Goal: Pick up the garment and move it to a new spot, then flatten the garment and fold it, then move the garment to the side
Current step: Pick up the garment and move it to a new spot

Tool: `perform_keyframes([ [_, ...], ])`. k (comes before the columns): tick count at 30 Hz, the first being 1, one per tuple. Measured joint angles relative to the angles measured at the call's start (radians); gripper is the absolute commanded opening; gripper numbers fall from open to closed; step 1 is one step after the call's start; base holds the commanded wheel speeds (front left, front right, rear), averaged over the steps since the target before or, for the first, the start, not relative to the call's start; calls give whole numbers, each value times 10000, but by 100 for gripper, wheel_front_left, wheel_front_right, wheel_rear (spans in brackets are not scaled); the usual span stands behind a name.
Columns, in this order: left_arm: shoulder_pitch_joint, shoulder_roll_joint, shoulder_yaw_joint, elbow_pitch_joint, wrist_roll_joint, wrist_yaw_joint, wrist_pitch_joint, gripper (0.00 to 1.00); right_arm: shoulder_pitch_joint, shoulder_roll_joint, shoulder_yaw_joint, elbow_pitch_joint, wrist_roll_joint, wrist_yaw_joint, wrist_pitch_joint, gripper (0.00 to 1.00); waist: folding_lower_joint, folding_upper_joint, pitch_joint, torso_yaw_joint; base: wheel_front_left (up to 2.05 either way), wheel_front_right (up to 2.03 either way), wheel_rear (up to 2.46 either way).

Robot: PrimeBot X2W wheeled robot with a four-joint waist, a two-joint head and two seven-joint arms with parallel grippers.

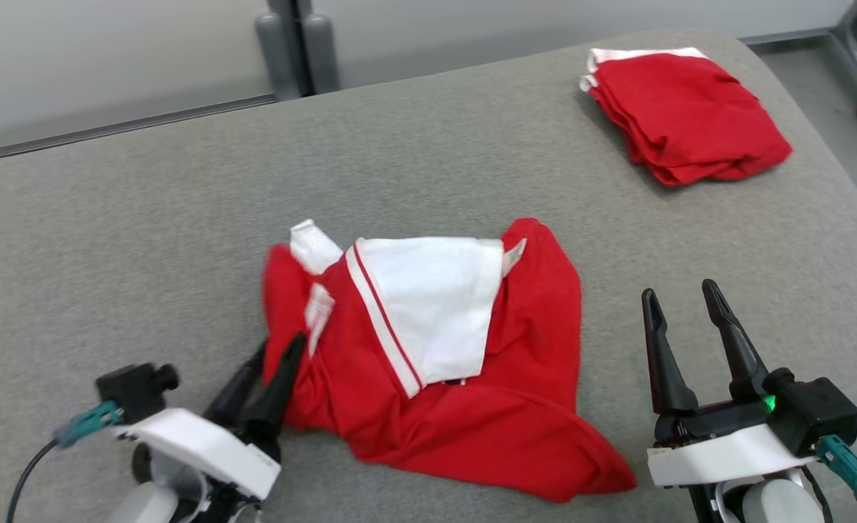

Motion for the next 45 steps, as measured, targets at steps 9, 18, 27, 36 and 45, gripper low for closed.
perform_keyframes([
  [9,1005,-474,2203,746,1505,861,-1735,100,364,2,12,90,-309,-2,0,100,0,0,-622,1041,0,0,0],
  [18,2856,-2485,5241,-777,5336,761,-1762,100,1009,2,199,157,-454,-2,0,100,0,0,-1783,1676,0,0,0],
  [27,4061,-2991,6065,-943,8071,771,-1764,100,1680,2,96,468,-596,-2,0,100,0,0,-2742,1962,0,0,0],
  [36,4461,-3022,5582,-846,9193,1133,-1762,100,2066,0,219,755,-851,-2,0,100,0,0,-3003,1890,0,0,0],
  [45,4454,-3022,5451,-734,9357,1216,-1762,100,2065,2,263,882,-775,-2,0,100,0,0,-3029,1817,0,0,0],
])
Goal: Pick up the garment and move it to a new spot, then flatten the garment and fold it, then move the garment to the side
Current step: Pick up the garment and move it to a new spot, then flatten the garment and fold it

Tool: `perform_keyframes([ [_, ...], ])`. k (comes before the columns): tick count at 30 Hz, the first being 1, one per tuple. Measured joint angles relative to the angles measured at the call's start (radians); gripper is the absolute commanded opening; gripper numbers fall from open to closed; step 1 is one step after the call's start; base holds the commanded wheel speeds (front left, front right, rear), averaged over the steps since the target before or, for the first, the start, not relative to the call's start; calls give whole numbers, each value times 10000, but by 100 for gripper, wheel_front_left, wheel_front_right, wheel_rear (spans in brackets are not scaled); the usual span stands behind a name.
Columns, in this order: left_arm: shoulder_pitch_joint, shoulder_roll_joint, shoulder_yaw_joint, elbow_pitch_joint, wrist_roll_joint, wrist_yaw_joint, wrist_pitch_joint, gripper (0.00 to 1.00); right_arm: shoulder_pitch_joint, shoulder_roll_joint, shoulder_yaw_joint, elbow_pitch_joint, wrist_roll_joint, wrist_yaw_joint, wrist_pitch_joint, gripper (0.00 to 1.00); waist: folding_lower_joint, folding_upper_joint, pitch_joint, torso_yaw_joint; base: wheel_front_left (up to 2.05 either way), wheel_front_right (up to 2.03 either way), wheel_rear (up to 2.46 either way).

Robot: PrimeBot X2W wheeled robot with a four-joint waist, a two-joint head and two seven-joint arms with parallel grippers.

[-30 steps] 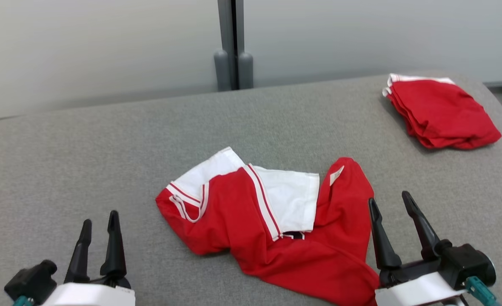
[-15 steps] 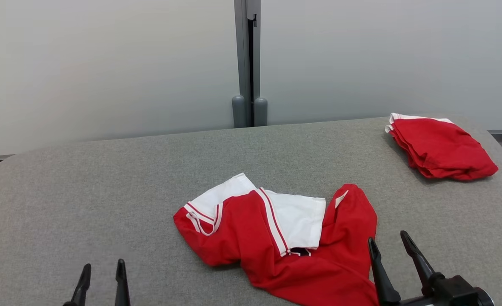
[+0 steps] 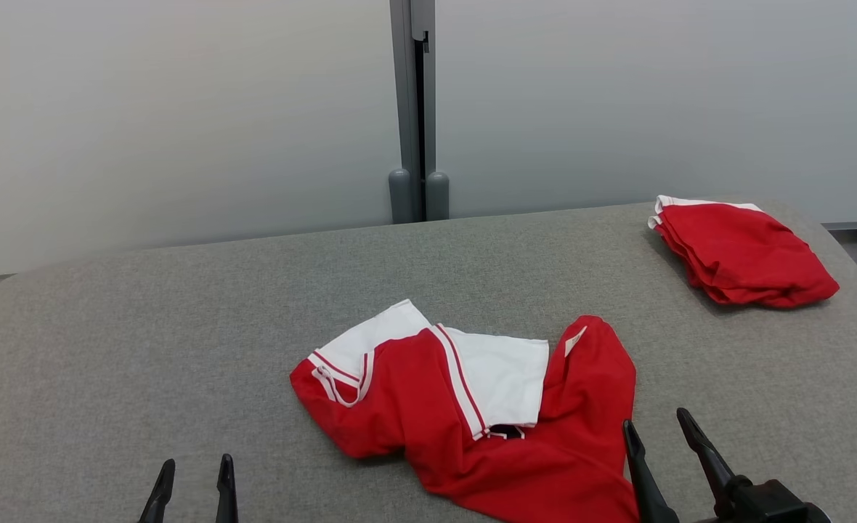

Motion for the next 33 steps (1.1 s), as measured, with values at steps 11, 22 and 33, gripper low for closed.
perform_keyframes([
  [11,-109,0,-211,111,19,79,-2,100,-42,0,67,42,36,0,0,100,0,0,-60,-57,0,0,0],
  [22,-147,0,-282,144,38,96,-2,100,-59,0,71,48,36,0,0,100,0,0,-19,-125,0,0,0],
  [33,-268,0,-309,180,153,58,-2,100,-63,0,15,86,23,0,0,100,0,0,168,-242,0,0,0],
])
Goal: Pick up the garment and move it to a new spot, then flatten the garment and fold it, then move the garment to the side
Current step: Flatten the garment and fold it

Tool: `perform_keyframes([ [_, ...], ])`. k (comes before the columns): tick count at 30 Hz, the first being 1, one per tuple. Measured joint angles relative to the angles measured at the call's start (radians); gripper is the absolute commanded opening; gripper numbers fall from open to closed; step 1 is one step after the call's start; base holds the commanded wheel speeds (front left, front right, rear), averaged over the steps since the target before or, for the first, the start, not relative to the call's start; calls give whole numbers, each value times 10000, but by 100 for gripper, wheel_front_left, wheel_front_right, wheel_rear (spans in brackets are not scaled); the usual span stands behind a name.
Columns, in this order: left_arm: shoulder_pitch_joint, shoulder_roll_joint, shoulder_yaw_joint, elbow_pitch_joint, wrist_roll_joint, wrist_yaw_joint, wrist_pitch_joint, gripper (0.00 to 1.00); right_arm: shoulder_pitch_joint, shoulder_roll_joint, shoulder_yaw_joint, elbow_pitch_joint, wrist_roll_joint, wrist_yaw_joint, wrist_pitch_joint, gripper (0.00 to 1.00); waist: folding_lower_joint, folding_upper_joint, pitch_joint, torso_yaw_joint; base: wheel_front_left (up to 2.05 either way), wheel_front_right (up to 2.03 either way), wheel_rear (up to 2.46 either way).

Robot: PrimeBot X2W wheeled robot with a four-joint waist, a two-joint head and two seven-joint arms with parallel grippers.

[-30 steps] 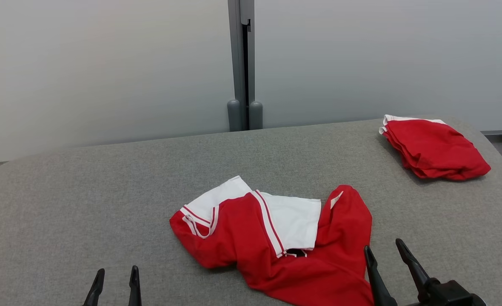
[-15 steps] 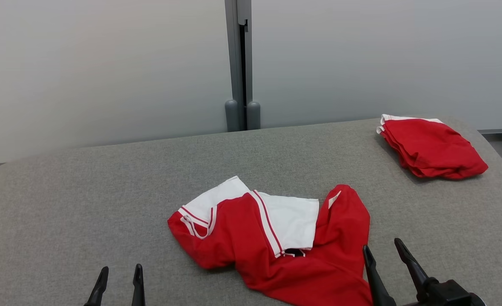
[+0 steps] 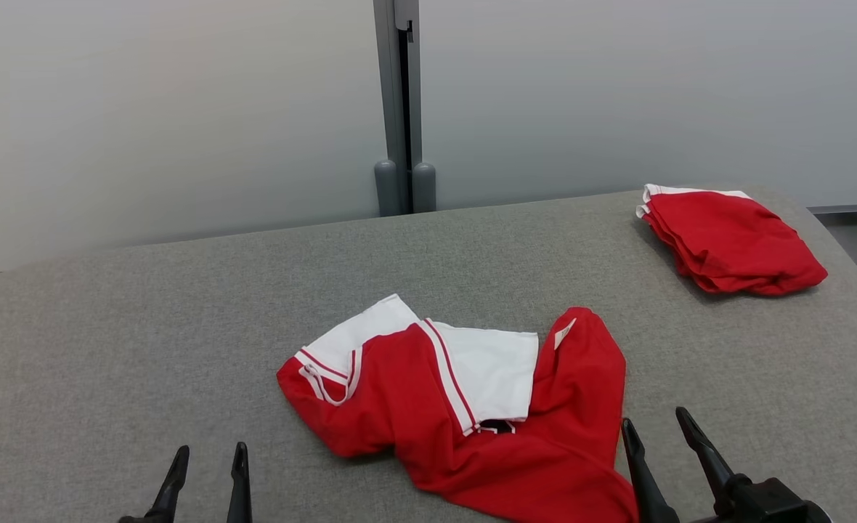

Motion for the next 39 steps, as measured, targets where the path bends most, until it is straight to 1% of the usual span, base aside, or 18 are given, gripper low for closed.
perform_keyframes([
  [6,-304,2,-132,-2,205,-169,0,100,-15,-2,-194,29,-71,0,0,100,0,0,242,-170,0,0,0],
  [10,-766,4,-418,-6,577,-414,2,100,-136,0,-207,-249,151,0,0,100,0,0,500,-331,0,0,0],
  [14,-1702,4,-970,82,1085,-708,0,100,-238,-2,-161,-407,234,0,0,100,0,0,846,-513,0,0,0],
  [19,-3586,71,-2132,401,1758,-1076,-2,100,-636,0,-58,-610,282,0,0,100,0,0,1458,-742,0,0,0],
  [22,-4722,163,-2930,1411,2090,-1202,-6,100,-900,0,-31,-679,314,0,0,100,0,0,1852,-976,0,0,0],
  [27,-6864,138,-4178,3214,2213,-1266,470,100,-1264,-4,0,-876,385,0,0,100,0,0,2538,-1467,0,0,0],
  [33,-9109,65,-5912,5333,2190,-1289,1429,100,-1662,-2,86,-940,523,0,0,100,0,0,3460,-2015,0,0,0],
  [37,-10124,86,-6780,6556,2176,-1289,2042,100,-1855,-4,96,-993,652,0,0,100,0,0,3925,-2417,0,0,0],
  [39,-10400,82,-7135,7003,1992,-1289,2215,100,-1868,-4,107,-995,729,2,0,100,0,-1,4081,-2614,0,0,0],
])
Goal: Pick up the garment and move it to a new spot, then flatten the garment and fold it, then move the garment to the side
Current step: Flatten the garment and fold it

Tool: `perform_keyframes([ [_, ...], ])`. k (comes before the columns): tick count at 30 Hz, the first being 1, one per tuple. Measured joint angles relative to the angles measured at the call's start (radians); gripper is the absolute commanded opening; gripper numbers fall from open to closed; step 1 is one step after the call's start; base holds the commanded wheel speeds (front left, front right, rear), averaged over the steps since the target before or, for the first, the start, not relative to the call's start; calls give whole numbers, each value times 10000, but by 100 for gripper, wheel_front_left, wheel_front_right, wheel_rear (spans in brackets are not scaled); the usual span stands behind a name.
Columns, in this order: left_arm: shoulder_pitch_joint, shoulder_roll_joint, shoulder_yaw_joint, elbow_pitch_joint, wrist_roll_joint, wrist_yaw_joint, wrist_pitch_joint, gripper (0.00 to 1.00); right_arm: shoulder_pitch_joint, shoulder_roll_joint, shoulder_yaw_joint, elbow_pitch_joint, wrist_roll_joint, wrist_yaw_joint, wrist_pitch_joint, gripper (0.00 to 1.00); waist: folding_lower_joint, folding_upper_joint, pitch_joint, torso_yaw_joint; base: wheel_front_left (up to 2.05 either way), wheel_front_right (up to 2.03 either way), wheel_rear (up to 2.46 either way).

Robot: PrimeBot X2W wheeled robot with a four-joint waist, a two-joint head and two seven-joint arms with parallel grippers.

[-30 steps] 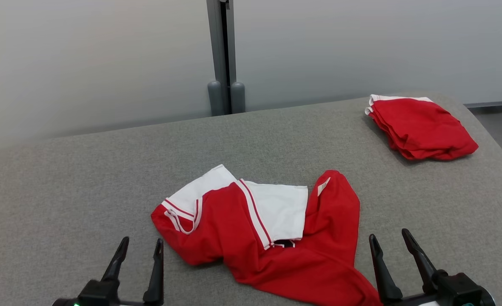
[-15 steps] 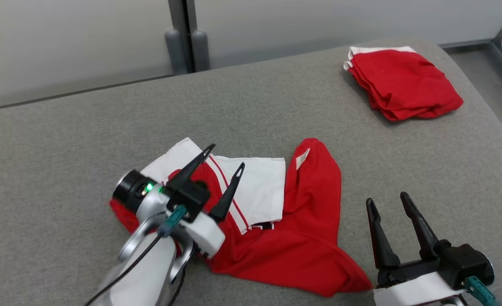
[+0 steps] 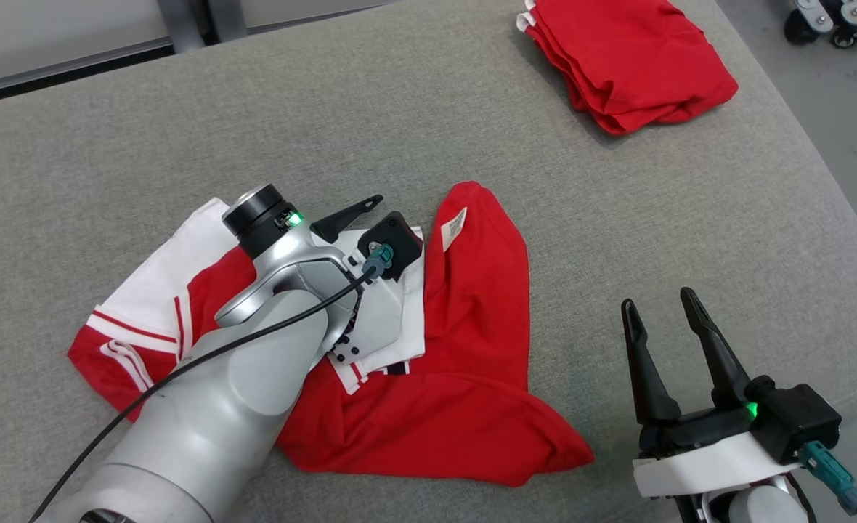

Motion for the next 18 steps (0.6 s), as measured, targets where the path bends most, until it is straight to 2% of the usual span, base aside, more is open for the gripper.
perform_keyframes([
  [4,-395,4,-874,782,-665,0,268,100,1,0,-73,2,105,-2,0,100,0,0,172,-308,0,0,0],
  [9,-729,82,-1697,1120,-1108,2,146,100,2,2,10,-4,190,-2,0,100,0,1,168,-409,0,0,0],
  [10,-793,105,-1894,1179,-1218,2,146,85,-2,2,36,-12,219,-2,0,100,0,1,182,-440,0,0,0],
  [11,-828,104,-2105,1218,-1338,4,150,49,-10,2,54,-13,242,-2,0,100,0,0,198,-468,0,0,0],
  [12,-876,100,-2366,1254,-1459,6,159,35,-22,2,77,-17,249,-2,0,100,0,0,216,-493,0,0,0],
  [13,-952,105,-2637,1279,-1553,4,171,1,-51,2,100,-17,251,-2,0,100,0,0,234,-514,0,0,0],
  [18,-1320,278,-3800,1384,-1977,2,140,0,-135,4,98,-31,274,-2,0,100,0,0,259,-572,0,0,0],
])
